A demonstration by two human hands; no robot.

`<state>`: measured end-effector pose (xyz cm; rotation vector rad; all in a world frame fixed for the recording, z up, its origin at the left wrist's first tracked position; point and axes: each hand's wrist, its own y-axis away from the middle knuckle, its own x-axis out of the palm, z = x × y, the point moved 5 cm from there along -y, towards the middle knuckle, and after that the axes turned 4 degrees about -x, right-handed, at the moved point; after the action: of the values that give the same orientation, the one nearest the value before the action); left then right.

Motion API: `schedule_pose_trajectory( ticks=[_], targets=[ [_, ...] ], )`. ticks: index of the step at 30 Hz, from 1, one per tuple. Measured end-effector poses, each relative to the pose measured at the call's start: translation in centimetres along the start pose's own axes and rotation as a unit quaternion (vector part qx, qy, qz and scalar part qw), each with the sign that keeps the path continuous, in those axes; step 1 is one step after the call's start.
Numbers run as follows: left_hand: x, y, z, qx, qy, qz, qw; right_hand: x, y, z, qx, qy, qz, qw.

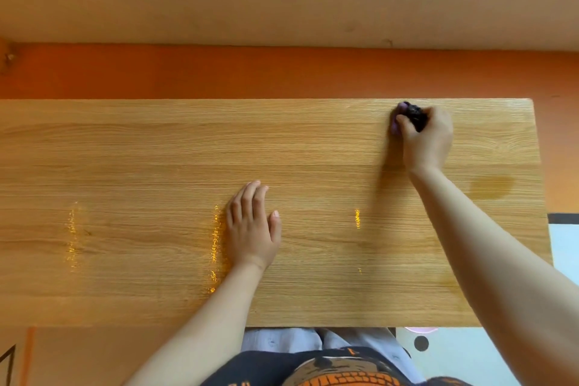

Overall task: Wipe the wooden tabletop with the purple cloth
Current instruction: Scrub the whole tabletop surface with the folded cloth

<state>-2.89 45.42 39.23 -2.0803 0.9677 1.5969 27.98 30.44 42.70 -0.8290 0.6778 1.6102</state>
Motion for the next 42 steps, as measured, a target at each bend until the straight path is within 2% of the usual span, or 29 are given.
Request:
schedule_pose_trajectory(
  ticks=[6, 9, 12, 16, 24, 28, 30, 33, 39, 42],
  targets=[
    [-0.2, 0.0, -0.1, -0.001, -0.018, 0.007, 1.000, 6.9, 4.2, 9.4, -0.165, -0.034, 0.133, 0.977],
    [-0.3, 0.0, -0.2, -0.001, -0.024, 0.001, 1.000, 8.3, 5.3, 11.2, -0.211, -0.029, 0.161, 0.964],
    [-0.4, 0.0, -0.3, 0.002, -0.022, -0.007, 1.000, 7.4, 4.3, 9.8, -0.207, -0.032, 0.146, 0.967],
    [-0.3, 0.0, -0.4, 0.002, -0.022, -0.012, 1.000, 4.0, 0.4, 4.8, -0.146, -0.048, 0.086, 0.984],
    [-0.2, 0.0, -0.3, -0.001, -0.020, -0.013, 1.000, -4.6, -7.0, -7.0, -0.004, 0.052, -0.015, 0.999],
    [-0.2, 0.1, -0.3, 0.000, -0.025, -0.015, 1.000, -5.2, -7.4, -7.8, 0.036, 0.059, -0.032, 0.997],
    [-0.2, 0.0, -0.3, -0.001, -0.025, -0.017, 1.000, -4.3, -6.3, -6.4, 0.018, 0.043, -0.021, 0.999],
    [-0.2, 0.0, -0.3, 0.001, -0.024, -0.019, 1.000, -2.0, -2.9, -3.4, -0.061, 0.024, 0.026, 0.997],
    [-0.2, 0.1, -0.3, 0.004, -0.030, -0.024, 0.999, 2.0, 4.4, 2.0, -0.169, -0.024, 0.096, 0.981],
    [-0.2, 0.1, -0.4, 0.007, -0.030, -0.030, 0.999, 1.6, 4.0, 1.7, -0.179, -0.027, 0.119, 0.976]
  ],
)
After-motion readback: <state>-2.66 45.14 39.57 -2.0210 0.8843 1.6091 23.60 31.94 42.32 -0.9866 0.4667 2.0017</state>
